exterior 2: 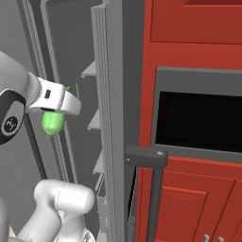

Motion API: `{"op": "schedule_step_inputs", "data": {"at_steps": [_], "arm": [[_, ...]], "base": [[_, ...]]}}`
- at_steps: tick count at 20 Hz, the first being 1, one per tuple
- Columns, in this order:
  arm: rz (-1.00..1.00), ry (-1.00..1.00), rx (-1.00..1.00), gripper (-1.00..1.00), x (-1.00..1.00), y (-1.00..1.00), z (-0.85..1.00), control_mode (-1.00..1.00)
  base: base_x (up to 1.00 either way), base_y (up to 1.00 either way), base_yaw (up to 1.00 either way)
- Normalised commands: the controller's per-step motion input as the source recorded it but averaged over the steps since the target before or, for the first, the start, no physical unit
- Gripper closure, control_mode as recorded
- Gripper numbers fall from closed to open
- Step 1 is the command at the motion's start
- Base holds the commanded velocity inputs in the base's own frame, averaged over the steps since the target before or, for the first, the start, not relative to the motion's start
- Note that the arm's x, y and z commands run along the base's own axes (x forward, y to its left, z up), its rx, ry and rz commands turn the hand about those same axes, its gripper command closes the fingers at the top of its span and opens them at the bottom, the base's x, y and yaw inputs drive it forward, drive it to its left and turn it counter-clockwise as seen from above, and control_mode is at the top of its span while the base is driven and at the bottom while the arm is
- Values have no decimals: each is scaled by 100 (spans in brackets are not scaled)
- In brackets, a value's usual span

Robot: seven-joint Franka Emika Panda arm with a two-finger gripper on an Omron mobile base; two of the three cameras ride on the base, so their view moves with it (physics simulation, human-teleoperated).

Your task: Take the mango, sweet potato, and corn from the freezer and place them in the bowl on the counter.

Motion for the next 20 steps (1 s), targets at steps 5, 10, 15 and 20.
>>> {"op": "schedule_step_inputs", "data": {"at_steps": [5, 10, 15, 20], "arm": [[-10, 10, 10, 100, -52, 2, 2, -100], [0, 6, 0, 100, -3, 10, 0, -100], [1, 3, 0, 100, 0, 24, -5, -100], [7, 0, 0, 100, 0, 4, -13, -100]], "base": [[0, 0, 0], [0, 0, 0], [0, 0, 0], [0, 0, 0]]}}
